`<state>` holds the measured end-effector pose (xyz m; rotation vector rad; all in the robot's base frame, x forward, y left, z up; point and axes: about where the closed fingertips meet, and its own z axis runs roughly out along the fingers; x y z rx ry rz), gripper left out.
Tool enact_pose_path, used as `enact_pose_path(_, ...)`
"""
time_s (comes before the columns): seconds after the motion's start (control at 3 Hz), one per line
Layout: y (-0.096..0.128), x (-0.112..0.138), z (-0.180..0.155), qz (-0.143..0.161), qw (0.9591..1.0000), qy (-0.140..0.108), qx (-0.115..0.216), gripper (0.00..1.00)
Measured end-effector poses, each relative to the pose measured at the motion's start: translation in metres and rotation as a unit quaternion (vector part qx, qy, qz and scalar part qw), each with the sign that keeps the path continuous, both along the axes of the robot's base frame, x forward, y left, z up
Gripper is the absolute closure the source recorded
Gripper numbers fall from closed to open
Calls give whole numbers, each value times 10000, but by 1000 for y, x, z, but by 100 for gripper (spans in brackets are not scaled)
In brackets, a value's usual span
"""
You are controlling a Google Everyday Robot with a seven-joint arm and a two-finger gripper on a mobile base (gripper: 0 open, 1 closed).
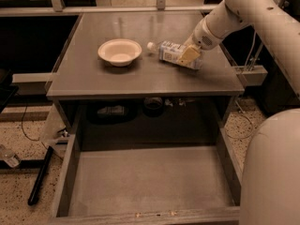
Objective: Place blue plastic bottle into top drawer
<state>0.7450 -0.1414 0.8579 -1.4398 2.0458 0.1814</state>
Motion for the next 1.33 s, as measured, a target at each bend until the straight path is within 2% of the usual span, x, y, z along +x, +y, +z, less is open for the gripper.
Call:
enact_pose_path(0.33, 0, 0, 0, -1, 10000, 0, 0, 100)
enact_pose_path(0.67, -6, -4, -4, -125, 9998, 112, 80, 100)
enact_pose_path(1.0, -15, -25, -3, -231, 9993, 86, 272, 100)
enact_pose_path(1.33, -23, -67, -7, -222, 9984, -27, 528, 100)
